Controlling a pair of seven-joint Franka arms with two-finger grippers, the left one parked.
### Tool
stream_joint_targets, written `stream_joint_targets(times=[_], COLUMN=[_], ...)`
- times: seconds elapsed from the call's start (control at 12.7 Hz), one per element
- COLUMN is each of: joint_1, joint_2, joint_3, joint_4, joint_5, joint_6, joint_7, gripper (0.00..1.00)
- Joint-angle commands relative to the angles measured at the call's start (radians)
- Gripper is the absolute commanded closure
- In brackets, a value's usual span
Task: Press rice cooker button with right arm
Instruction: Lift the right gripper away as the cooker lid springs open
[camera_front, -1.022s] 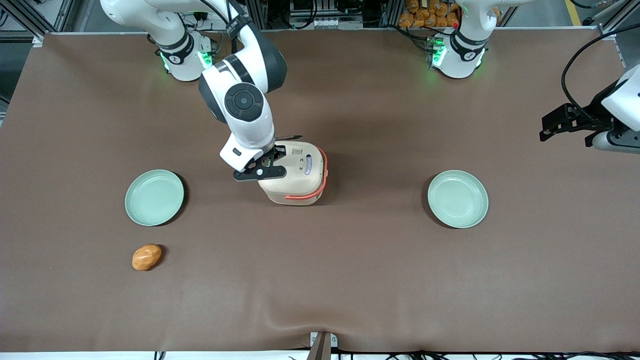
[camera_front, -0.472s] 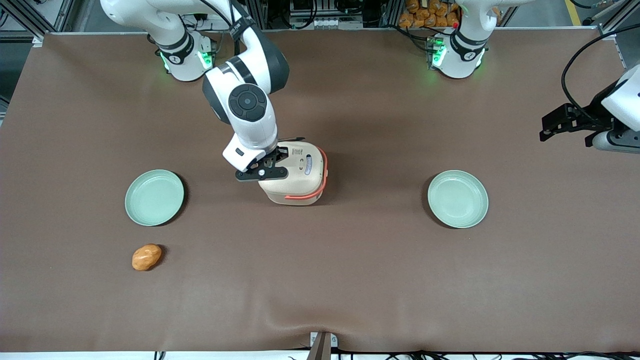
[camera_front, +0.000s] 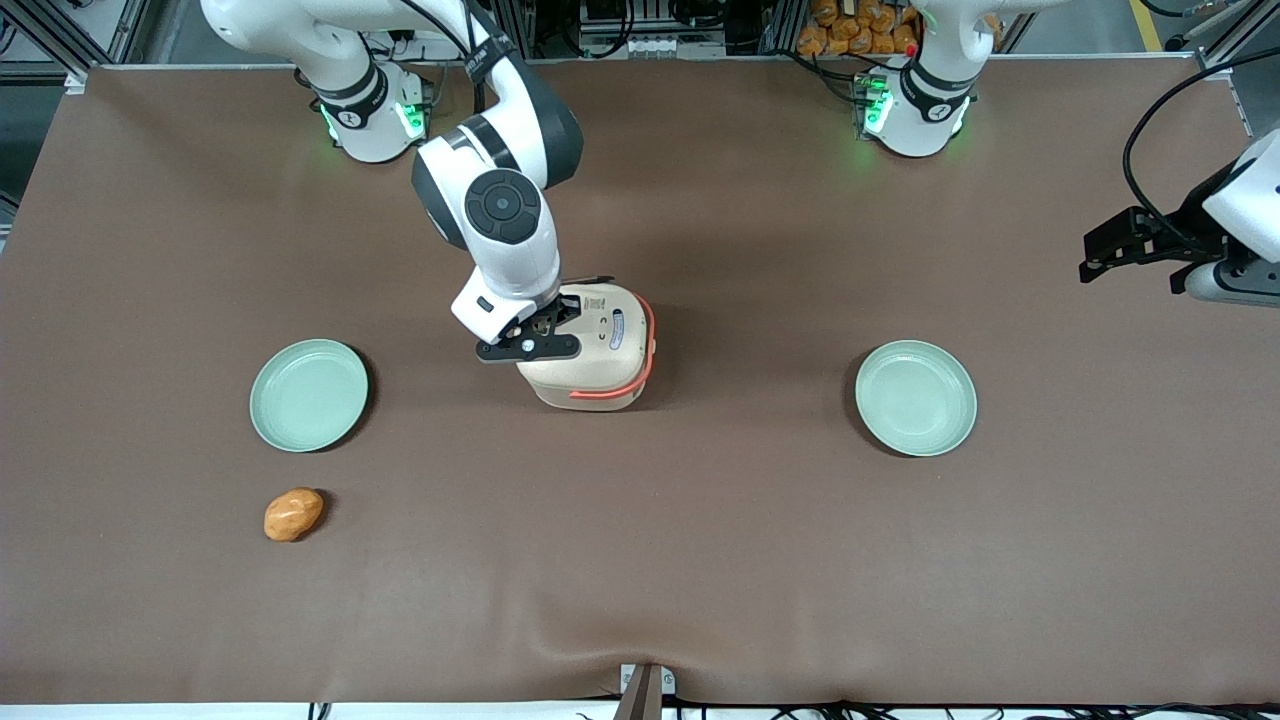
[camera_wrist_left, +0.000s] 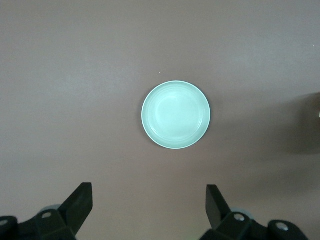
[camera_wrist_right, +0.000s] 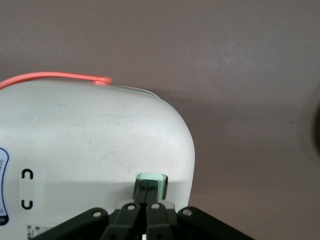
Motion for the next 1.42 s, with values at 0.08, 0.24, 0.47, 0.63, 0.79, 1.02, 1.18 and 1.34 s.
stream_joint_targets(times=[0.08,0.24,0.47,0.63,0.79,1.02,1.18,1.34], joint_1=[0.006,-0.035,-0.127,-0.179,-0.258,-0.364,-0.413,-0.433], joint_2=[-0.017,-0.024,-0.047,-0.096,-0.141,-0.201,-0.234,-0.27], joint_3=[-0.015,-0.015,-0.018,-0.022,-0.022,-0.023,-0.029,-0.041], joint_4=[0.073,0.227,0.389,0.4,0.4,0.4,0.398,0.388], joint_5=[0.019,0.026,0.079,0.076,0.079,0.066,0.065,0.042], joint_6=[-0.103,-0.298,-0.469,-0.5,-0.552,-0.628,-0.659,-0.665], joint_7=[0.012,0.007,0.002,-0.001,-0.013,-0.181,-0.2,-0.229], gripper=[1.0,0.91,0.0,0.0,0.0,0.0,0.0,0.0])
